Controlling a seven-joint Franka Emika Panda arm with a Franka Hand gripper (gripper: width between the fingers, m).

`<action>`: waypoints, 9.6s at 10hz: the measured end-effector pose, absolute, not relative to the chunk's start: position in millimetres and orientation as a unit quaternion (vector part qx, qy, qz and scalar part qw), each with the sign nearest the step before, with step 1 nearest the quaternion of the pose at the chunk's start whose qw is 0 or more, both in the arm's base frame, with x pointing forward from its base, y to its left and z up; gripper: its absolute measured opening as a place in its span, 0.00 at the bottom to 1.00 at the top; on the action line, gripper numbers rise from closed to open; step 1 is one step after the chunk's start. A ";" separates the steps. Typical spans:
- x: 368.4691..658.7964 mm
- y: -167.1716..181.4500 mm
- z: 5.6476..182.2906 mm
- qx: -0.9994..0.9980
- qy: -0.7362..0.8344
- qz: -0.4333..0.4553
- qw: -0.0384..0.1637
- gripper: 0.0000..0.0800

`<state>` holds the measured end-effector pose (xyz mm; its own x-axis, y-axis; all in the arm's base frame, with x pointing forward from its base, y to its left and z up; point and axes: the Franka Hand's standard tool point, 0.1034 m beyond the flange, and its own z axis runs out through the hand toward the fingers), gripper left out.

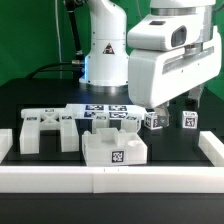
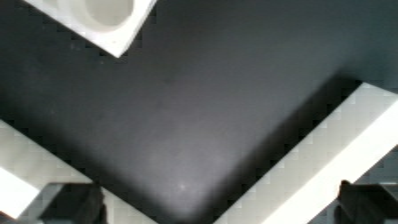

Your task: Assemble chair

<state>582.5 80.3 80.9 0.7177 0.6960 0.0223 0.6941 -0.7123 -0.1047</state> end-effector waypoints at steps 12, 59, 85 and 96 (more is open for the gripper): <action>577.2 51.4 69.5 -0.972 -0.233 -0.004 0.043 0.81; 607.5 120.0 11.8 -0.999 0.013 -0.018 0.033 0.16; 496.6 0.7 64.2 -0.990 0.141 0.018 0.017 0.81; 461.2 10.6 56.9 -0.956 0.161 0.238 0.052 0.81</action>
Offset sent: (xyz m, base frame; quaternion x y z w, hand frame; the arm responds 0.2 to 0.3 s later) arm 0.0000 0.0000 0.0000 0.0000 0.0000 0.0000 1.0000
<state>461.2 10.6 56.9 0.8344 -0.2838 -0.4724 -0.3336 -0.9424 -0.0231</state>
